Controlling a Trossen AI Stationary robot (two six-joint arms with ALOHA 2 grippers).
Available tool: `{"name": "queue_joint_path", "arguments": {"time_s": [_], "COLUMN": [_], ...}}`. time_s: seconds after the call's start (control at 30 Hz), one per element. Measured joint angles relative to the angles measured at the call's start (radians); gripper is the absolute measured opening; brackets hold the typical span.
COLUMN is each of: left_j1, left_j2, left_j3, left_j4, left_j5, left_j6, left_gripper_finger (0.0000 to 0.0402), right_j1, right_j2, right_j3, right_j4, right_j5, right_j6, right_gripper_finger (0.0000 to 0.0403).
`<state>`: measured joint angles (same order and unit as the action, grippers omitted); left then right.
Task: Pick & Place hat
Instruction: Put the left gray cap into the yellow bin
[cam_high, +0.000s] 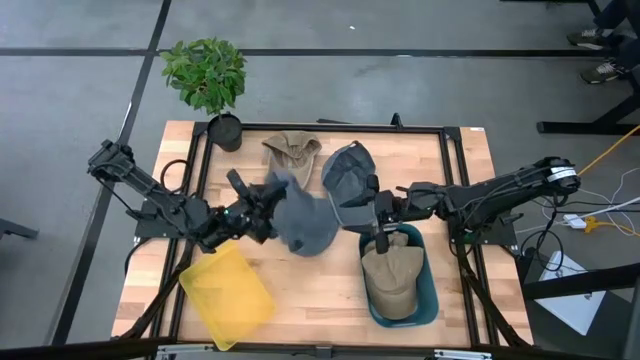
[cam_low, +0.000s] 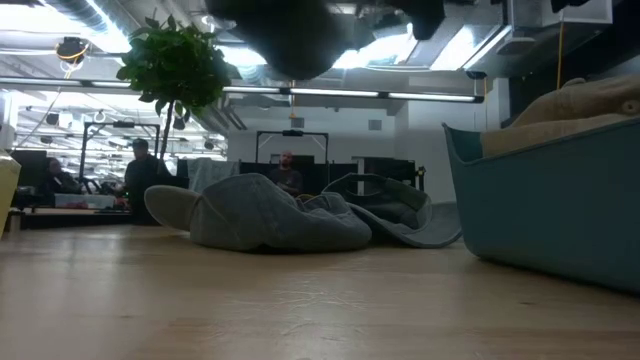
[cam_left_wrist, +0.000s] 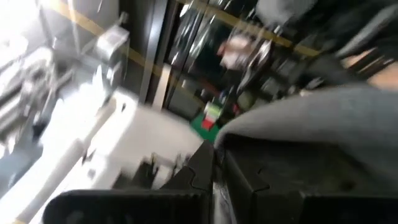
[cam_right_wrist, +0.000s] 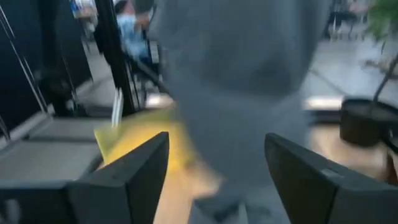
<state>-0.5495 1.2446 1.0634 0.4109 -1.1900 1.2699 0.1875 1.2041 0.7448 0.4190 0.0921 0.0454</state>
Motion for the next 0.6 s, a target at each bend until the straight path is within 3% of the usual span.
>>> {"name": "queue_joint_path", "arguments": {"time_s": [0.3, 0.6], "left_j1": [0.025, 0.075], "left_j2": [0.001, 0.001], "left_j3": [0.0, 0.0], "left_j4": [-0.026, -0.027], "left_j5": [0.236, 0.397], "left_j6": [0.041, 0.045], "left_gripper_finger": [0.0014, 0.0014], "right_j1": [-0.026, -0.027], "right_j2": [0.021, 0.18], "right_j3": [0.0, 0.122], "right_j4": [0.161, 0.204], "right_j5": [0.001, 0.001], "right_j6": [0.083, 0.097], "right_gripper_finger": [0.0293, 0.0287]}}
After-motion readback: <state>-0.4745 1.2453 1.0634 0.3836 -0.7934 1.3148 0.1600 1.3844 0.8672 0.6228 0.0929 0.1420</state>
